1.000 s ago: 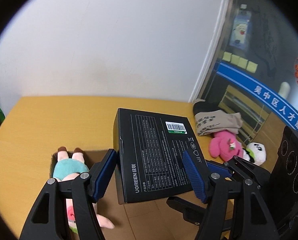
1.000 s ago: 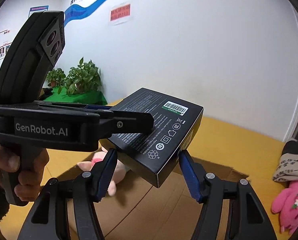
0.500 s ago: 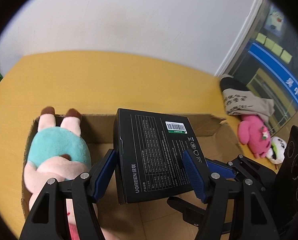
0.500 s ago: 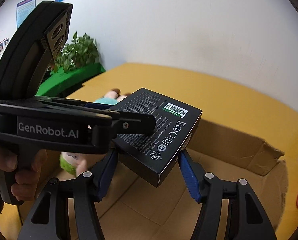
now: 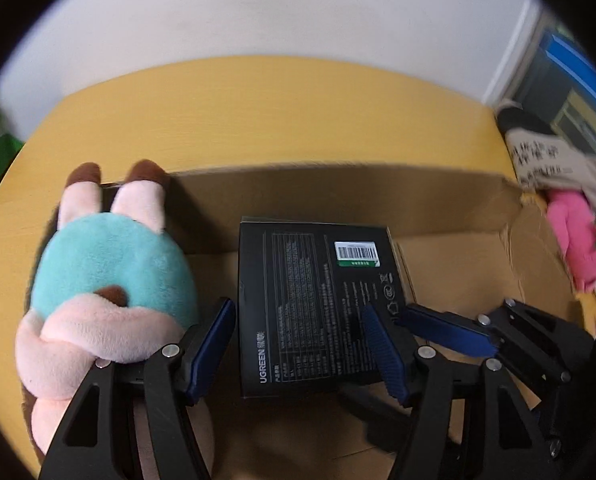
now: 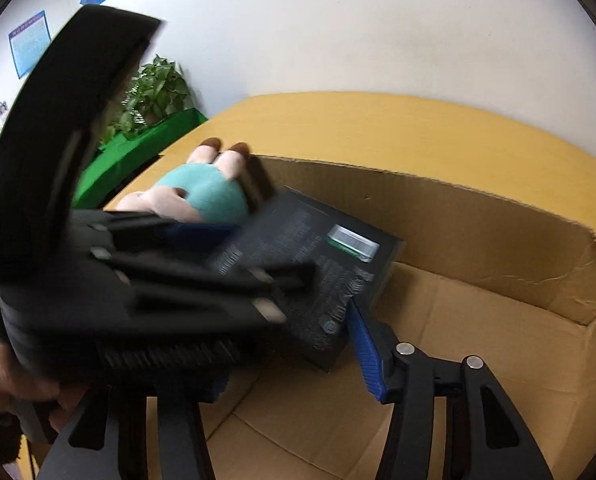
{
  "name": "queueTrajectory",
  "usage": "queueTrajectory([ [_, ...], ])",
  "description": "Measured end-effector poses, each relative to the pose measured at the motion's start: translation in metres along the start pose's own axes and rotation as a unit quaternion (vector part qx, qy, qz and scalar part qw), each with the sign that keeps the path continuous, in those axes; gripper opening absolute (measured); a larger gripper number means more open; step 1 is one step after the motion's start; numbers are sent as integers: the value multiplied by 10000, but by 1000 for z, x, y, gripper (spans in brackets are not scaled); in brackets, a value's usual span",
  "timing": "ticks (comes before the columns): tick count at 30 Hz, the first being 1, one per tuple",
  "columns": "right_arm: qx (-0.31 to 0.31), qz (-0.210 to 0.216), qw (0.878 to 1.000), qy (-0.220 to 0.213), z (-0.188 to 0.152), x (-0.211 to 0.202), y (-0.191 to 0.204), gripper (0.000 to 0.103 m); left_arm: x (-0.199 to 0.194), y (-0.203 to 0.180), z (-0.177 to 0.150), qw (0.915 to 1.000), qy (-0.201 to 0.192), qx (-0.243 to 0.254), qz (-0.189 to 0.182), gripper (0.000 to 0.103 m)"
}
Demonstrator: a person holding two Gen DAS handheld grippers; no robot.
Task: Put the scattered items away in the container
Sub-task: 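Lower the UGREEN box into the cardboard box and open both tools, then move both tools back toward the white phone stand on the table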
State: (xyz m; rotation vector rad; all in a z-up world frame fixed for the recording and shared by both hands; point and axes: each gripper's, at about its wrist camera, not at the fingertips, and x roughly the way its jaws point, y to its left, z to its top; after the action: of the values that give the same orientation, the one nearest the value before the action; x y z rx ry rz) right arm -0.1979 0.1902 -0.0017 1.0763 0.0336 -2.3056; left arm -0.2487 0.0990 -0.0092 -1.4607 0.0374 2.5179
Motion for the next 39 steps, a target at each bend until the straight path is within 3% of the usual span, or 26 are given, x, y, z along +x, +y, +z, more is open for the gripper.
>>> queueTrajectory([
  [1, -23, -45, 10000, 1, -3, 2, 3, 59, 1, -3, 0, 10000, 20, 48, 50, 66],
  [5, 15, -181, 9998, 35, -7, -1, 8, 87, -4, -1, 0, 9999, 36, -148, -56, 67],
  [9, 249, -239, 9994, -58, -9, -20, 2, 88, -30, 11, 0, 9985, -210, -467, -190, 67],
  [13, 284, -506, 9978, -330, -7, -57, 12, 94, -90, 11, -7, 9939, -988, -455, -154, 67],
  [16, 102, -788, 9953, -547, -9, -93, 34, 99, -145, 2, -20, 9857, -1664, -226, -96, 71],
  [17, 15, -897, 9939, -648, -12, -107, 43, 101, -166, -3, -29, 9817, -1901, -130, -53, 78],
  [22, 30, -1042, 9872, -1206, -45, -186, 77, 103, -239, -18, -84, 9664, -2561, 141, 173, 79],
  [27, 415, -1285, 9794, -1499, -88, -236, 82, 103, -251, -31, -142, 9708, -2370, 328, 182, 80],
  [34, 768, -1528, 9792, -1087, -135, -228, 83, 103, -243, -43, -206, 9792, -1989, 295, 269, 80],
  [39, 628, -1469, 9826, -949, -150, -230, 99, 103, -243, -44, -228, 9824, -1849, 240, 132, 80],
])
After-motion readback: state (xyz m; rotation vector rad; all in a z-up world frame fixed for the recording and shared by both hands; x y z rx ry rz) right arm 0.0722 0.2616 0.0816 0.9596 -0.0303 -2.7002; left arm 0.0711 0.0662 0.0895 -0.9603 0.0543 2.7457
